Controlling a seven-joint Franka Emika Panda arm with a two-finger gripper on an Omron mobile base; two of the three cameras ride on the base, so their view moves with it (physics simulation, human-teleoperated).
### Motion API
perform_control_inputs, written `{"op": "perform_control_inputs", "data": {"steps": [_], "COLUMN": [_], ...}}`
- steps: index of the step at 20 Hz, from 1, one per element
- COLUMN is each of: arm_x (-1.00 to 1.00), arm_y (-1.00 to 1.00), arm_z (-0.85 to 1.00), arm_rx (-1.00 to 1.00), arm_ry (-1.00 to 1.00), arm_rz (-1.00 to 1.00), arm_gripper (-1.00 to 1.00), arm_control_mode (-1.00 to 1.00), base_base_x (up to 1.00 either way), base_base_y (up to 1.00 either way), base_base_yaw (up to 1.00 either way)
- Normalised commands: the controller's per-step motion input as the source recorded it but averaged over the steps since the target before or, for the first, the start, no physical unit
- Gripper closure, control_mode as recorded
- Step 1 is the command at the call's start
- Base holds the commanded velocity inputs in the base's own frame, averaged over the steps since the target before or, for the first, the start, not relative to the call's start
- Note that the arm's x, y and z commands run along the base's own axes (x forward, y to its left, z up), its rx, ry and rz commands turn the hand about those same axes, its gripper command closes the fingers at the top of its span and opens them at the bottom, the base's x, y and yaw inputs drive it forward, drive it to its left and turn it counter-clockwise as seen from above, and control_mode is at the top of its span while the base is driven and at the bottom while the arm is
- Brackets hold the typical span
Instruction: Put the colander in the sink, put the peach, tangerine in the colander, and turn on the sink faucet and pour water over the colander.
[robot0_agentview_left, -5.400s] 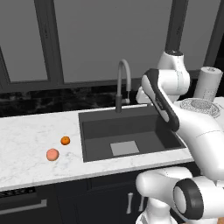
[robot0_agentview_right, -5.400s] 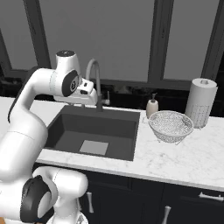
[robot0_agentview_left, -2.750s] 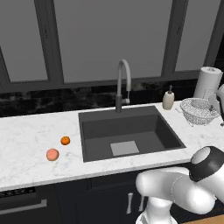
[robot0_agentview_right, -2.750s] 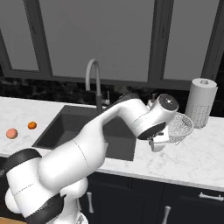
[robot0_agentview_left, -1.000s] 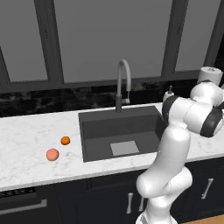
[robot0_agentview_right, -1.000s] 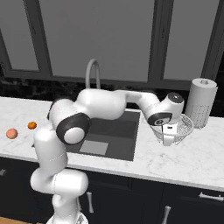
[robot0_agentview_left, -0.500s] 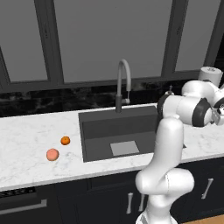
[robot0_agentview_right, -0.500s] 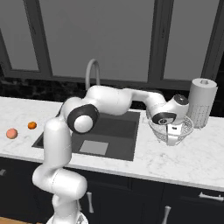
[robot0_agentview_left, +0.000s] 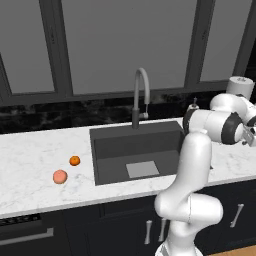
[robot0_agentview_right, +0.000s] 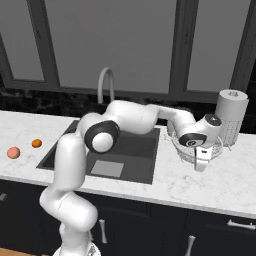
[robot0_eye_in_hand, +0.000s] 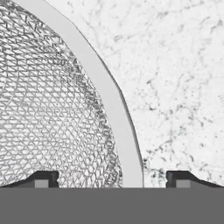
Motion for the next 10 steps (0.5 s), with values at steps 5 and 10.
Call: {"op": "perform_control_inputs", "data": {"steps": [5,10], "arm_x": [0.00,0.11], "arm_y": [0.04,0.61], "arm_z": [-0.38,-0.23], "arm_rx": [0.00,-0.03], "arm_ry": [0.00,0.00], "arm_rz": [0.00,0.00], "arm_gripper": [1.00,1.00], "arm_control_mode": [-1.00,-1.00], "base_base_x": [0.00,0.00], "base_base_y": [0.00,0.00], "base_base_yaw": [0.00,0.00]}}
